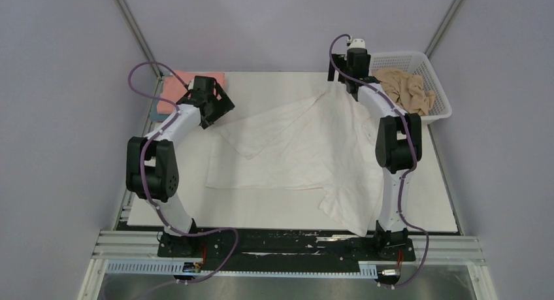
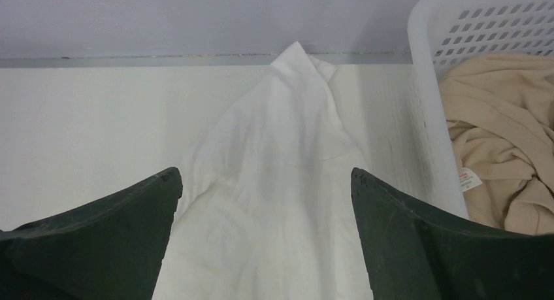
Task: Fold and stack the t-shirts
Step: Flatten out the tshirt
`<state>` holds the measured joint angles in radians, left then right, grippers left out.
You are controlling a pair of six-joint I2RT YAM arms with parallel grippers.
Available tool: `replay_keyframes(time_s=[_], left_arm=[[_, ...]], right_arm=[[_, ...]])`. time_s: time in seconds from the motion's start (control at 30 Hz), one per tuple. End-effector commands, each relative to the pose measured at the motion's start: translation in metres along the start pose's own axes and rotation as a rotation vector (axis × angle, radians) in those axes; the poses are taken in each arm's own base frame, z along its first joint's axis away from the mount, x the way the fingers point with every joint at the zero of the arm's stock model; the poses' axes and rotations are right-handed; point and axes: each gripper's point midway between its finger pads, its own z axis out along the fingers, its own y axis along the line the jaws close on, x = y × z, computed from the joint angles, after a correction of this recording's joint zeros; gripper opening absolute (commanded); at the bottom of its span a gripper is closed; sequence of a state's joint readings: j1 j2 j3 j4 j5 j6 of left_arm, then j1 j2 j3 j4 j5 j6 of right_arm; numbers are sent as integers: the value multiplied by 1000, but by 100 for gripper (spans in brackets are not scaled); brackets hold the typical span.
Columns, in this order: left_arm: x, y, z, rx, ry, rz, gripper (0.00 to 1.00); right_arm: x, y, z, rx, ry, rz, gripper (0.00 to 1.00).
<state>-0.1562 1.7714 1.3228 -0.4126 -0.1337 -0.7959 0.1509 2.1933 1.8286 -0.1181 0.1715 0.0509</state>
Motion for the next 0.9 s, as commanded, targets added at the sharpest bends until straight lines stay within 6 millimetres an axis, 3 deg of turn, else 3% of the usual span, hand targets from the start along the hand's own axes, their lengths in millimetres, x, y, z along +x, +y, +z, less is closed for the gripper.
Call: replay_keyframes(time_s=[0.0, 0.03, 0.07, 0.1, 0.13, 0.17, 0.2, 0.23, 0.27, 0.3, 0.33, 0.37, 0.43, 0.57, 0.73, 0.87], left_arm=[[-9, -6, -48, 73, -42, -5, 100], [-10, -4, -64, 89, -60, -21, 100], [8, 12, -63, 57, -25, -20, 100], [8, 14, -78, 72, -47, -37, 100], [29, 32, -77, 34, -11, -38, 100], [32, 37, -89, 42, -28, -66, 100], [56, 58, -87, -7, 21, -68, 100], [61, 62, -95, -2, 14, -91, 100], [85, 81, -93, -44, 59, -83, 100], [91, 88, -99, -45, 60, -88, 100], [112, 108, -98, -98, 106, -80, 100], [117, 116, -102, -109, 99, -89, 100], [148, 147, -103, -166, 144, -97, 100], [168, 158, -103, -143, 148, -143, 100], [169, 153, -90, -100, 131, -147, 93], [173, 149, -79, -102, 157, -149, 78]], right_arm=[[-64, 16, -67, -16, -101, 64, 100], [-59, 18, -85, -31, -88, 104, 100], [-52, 19, -102, -50, -75, 149, 100], [-43, 18, -118, -57, -58, 211, 100], [-41, 15, -144, -64, -64, 276, 100], [-29, 13, -159, -69, -46, 325, 100], [-14, 10, -176, -73, -29, 366, 100], [0, 6, -189, -67, -14, 407, 100], [12, 2, -202, -60, -3, 454, 100], [24, -2, -215, -54, 4, 499, 100], [35, -5, -226, -54, 10, 538, 100], [46, -7, -236, -59, 18, 557, 100], [69, -10, -254, -76, 32, 533, 100], [96, -19, -282, -71, 39, 531, 100], [132, -26, -299, -31, 129, 532, 100], [151, -24, -307, -11, 225, 522, 100]])
